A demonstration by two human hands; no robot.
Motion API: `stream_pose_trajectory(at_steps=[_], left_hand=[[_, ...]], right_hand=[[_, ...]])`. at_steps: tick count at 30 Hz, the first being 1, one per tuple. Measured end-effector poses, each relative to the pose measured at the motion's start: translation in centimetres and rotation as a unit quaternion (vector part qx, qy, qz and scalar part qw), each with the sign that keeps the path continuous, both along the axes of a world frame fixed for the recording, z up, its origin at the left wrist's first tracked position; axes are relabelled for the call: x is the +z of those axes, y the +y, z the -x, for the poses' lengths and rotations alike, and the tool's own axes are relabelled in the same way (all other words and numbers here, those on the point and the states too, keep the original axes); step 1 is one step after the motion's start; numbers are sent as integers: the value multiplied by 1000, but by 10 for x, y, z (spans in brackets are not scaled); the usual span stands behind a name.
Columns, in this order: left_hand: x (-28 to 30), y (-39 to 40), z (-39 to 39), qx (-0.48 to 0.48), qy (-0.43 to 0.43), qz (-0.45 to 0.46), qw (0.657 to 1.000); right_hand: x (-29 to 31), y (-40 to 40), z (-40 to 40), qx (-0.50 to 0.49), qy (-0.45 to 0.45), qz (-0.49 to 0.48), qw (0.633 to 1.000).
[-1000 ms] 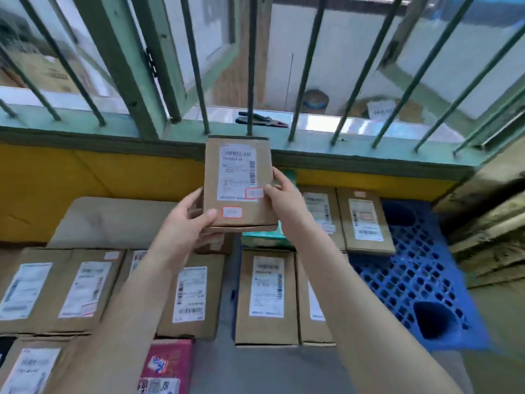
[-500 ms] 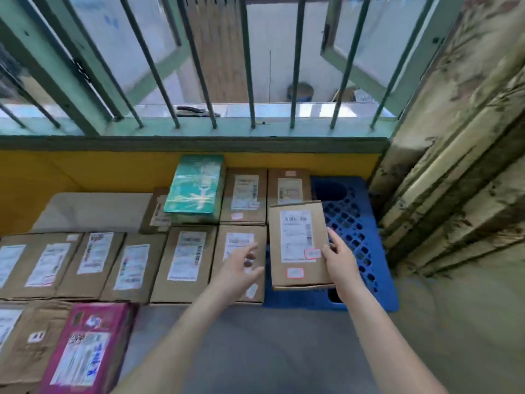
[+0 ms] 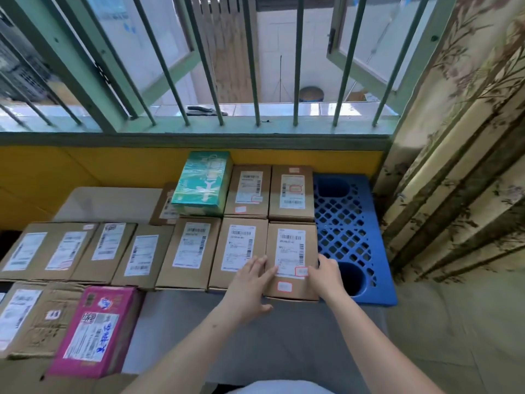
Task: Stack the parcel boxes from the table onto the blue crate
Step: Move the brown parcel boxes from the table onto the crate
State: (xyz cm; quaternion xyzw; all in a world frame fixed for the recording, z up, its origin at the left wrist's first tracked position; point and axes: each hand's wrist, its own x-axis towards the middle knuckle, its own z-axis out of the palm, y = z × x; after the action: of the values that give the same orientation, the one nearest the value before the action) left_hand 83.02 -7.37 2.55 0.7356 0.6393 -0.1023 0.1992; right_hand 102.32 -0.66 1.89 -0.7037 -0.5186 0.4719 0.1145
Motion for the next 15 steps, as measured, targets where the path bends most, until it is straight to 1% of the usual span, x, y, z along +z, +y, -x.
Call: stream_pose_trajectory(at_steps=[2,5,9,10,11,12,14,15], left_hand=[[-1,1,-1,1,6,-27,1000],[-2,8,1,1,1,-60,998],[-2,11,8,-28,9,-48,998],[-1,10,11,-21,-11,-38,999],[3,8,14,5,-55,-31,998],[8,6,18,54,-118,-28,991],[25,4,32,165,-239,-55,955],[33,4,44,206,-272,-91,936]], right_hand=[[9,1,3,-7,7,-17,1000],[7,7,6,-12,12,-31,999],[11,10,10,-8,-12,-9,1000],[13,10,13,-15,-25,-9,1000],[17,10,16,-24,-41,-21,999],[22,10,21,-34,-57,-47,997],[34,12,39,-45,-58,-122,990],[42,14,52,-40,-47,-154,986]])
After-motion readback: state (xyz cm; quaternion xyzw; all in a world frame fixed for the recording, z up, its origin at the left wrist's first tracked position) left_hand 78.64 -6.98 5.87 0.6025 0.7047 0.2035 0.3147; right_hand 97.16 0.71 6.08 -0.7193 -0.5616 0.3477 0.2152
